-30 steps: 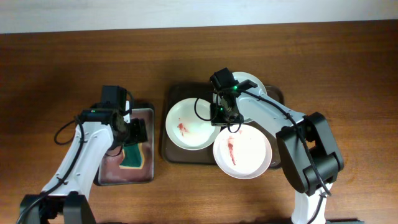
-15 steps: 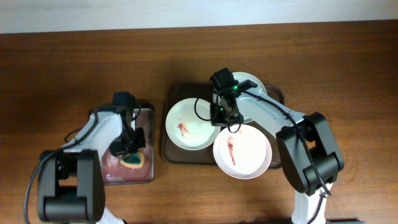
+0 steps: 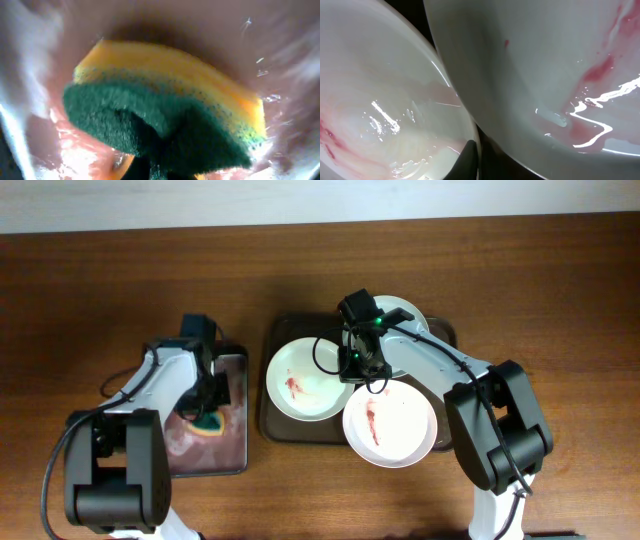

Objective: Clean dirty plates on tray and stack at the side
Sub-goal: 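Lift the sponge from the metal tray with the left gripper, then scrub the right-held plate with the sponge in the left gripper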

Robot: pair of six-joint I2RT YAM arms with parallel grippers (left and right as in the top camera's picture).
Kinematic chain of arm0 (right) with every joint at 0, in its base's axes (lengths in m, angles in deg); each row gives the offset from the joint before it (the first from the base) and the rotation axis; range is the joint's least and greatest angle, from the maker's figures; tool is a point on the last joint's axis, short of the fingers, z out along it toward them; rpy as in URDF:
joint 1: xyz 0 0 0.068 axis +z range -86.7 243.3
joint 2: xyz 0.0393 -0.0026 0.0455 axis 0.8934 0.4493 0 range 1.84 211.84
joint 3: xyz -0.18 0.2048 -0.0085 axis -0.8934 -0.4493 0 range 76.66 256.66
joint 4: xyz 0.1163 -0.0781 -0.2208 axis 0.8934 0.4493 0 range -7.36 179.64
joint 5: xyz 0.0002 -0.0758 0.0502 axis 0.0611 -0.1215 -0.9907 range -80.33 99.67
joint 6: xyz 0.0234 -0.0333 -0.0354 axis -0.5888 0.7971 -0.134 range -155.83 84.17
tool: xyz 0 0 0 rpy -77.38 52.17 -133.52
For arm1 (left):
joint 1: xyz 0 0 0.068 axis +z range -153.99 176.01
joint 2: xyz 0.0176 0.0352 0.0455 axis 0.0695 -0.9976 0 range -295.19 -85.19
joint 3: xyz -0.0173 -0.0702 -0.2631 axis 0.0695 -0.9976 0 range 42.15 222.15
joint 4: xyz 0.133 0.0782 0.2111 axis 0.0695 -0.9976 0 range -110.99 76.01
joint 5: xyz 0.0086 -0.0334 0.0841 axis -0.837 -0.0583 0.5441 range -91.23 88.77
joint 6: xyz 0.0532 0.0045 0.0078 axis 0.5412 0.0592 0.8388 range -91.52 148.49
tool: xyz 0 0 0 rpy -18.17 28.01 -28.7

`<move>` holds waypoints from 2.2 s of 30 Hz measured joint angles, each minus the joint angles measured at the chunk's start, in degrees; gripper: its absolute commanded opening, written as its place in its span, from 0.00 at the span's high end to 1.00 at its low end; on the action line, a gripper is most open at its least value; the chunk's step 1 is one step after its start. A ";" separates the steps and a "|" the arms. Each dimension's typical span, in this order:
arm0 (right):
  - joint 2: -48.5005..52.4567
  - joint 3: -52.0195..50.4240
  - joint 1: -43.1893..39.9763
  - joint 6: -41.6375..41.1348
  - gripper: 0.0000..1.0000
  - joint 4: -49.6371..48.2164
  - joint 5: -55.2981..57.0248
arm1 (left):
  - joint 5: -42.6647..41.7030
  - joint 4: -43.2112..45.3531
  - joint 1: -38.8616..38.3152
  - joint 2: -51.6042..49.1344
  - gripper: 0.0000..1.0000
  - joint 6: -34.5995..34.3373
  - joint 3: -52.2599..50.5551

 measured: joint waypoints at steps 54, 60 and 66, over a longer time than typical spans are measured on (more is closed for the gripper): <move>-0.17 0.11 -0.17 1.86 0.96 2.73 3.10 | -23.74 -0.13 -21.38 -20.02 1.00 -22.67 27.50; -0.17 0.11 -0.63 -0.48 0.96 3.19 2.19 | -23.26 -4.33 -21.24 -20.68 1.00 -22.84 28.81; -0.17 0.11 -1.29 -0.90 0.96 3.63 -0.44 | -16.46 -11.69 -20.85 -19.69 1.00 -22.10 29.00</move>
